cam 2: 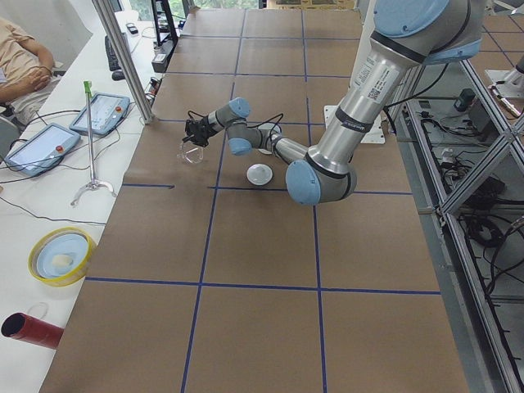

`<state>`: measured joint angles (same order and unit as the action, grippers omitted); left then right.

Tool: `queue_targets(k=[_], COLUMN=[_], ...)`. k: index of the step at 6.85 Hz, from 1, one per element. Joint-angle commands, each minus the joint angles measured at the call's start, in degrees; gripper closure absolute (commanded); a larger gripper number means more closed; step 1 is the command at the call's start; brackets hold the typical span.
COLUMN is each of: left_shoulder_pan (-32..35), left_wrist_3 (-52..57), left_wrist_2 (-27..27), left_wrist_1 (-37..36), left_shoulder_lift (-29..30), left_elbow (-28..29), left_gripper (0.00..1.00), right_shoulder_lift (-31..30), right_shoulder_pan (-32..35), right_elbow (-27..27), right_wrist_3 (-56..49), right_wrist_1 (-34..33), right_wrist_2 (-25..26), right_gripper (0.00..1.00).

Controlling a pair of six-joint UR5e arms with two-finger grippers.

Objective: Remove funnel from cup
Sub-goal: 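Carry the clear funnel farther from the robot and set it down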

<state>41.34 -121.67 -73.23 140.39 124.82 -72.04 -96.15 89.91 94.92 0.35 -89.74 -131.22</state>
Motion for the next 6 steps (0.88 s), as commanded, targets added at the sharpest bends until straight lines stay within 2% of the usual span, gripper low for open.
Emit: queue_targets(k=[1,2,3,4,5,6], left_shoulder_pan=[0.1,0.1,0.1,0.1,0.4,1.1], left_wrist_3=[0.5,0.8,1.0,2.0,6.2,14.4], left_wrist_2=[0.0,-0.1,0.0,0.0,-0.5,-4.6], left_wrist_1=[0.1,0.1,0.1,0.0,0.2,0.1], left_shoulder_lift=[0.2,0.2,0.2,0.2,0.2,-0.4], left_elbow=[1.1,1.2,1.2,1.1,0.2,-3.1], left_gripper=[0.86,0.58,0.34,0.0,0.0,0.0], right_shoulder_lift=[0.0,0.0,0.0,0.0,0.0,0.0], right_shoulder_pan=[0.0,0.0,0.0,0.0,0.0,0.0], right_elbow=[0.0,0.0,0.0,0.0,0.0,0.0], right_wrist_3=[0.0,0.0,0.0,0.0,0.0,0.0], right_wrist_1=[0.0,0.0,0.0,0.0,0.0,0.0], right_wrist_2=[0.0,0.0,0.0,0.0,0.0,0.0], right_gripper=[0.0,0.0,0.0,0.0,0.0,0.0])
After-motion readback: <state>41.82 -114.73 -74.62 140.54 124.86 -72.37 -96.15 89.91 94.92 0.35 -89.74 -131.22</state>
